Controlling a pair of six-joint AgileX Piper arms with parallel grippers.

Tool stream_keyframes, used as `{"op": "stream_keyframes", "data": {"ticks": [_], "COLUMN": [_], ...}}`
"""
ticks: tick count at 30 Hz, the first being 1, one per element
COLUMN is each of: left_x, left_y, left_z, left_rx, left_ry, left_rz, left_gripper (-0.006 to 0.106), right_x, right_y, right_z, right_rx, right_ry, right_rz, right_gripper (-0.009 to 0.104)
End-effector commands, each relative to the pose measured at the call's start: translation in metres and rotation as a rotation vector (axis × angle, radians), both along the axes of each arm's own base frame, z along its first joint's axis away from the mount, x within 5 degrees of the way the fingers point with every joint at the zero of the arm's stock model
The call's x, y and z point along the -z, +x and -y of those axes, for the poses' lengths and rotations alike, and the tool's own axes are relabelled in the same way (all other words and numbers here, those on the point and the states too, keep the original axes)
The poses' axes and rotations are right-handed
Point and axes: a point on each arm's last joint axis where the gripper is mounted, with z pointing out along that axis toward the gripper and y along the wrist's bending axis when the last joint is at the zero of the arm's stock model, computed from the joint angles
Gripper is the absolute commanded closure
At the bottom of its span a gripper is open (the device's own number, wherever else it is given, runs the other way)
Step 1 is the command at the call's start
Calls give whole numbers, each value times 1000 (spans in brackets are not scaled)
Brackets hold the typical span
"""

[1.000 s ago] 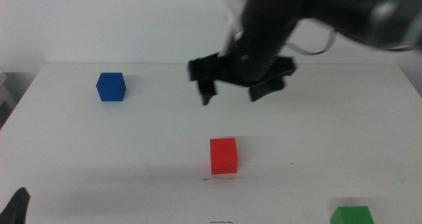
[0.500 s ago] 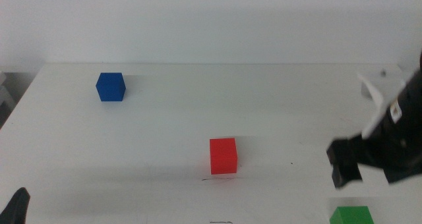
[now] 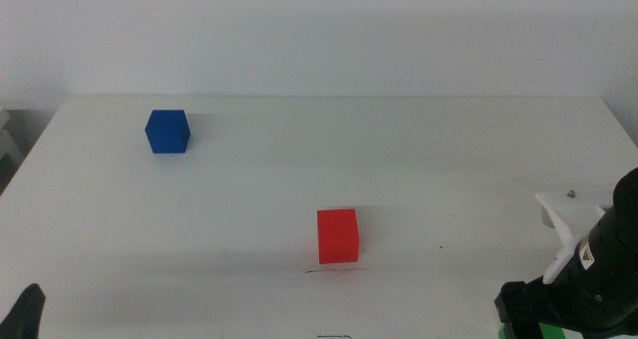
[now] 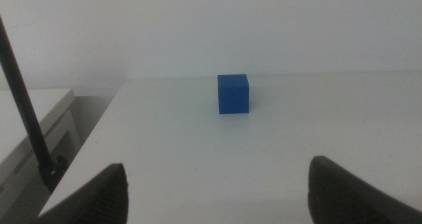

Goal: Stack red cubes first, then green, then blue cubes in a specific spot.

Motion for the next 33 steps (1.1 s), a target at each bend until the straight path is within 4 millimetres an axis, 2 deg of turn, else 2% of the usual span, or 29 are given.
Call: {"op": "stream_keyframes", "data": {"ticks": [1,12,21,25,28,30,32,33], "left_x": [-9,-9,-9,-9,-9,-9,-9,-9], "left_y": [-2,-2,-2,-2,-2,-2,-2,-2], "left_z": [1,1,1,1,1,1,1,1], "left_rx": [9,9,9,9,9,9,9,9], "left_ry": [-17,-17,-17,-17,-17,-17,-17,-17], "left_rz": [106,106,106,106,106,106,106,106], "left_gripper": [7,7,7,7,7,7,7,7], "right_x": [-5,17,38,44,43,38,27,20], "right_y": [4,22,32,33,32,31,29,30], "right_z": [2,0,-2,-2,-3,-3,-4,-6], "right_rx": [8,42,33,32,42,51,65,69], "right_ry": [-5,-35,-76,-86,-82,-72,-59,-54], "right_rz": [43,30,-16,-35,-37,-32,-19,-10], "right_gripper": [2,10,29,43,61,74,89,93]}}
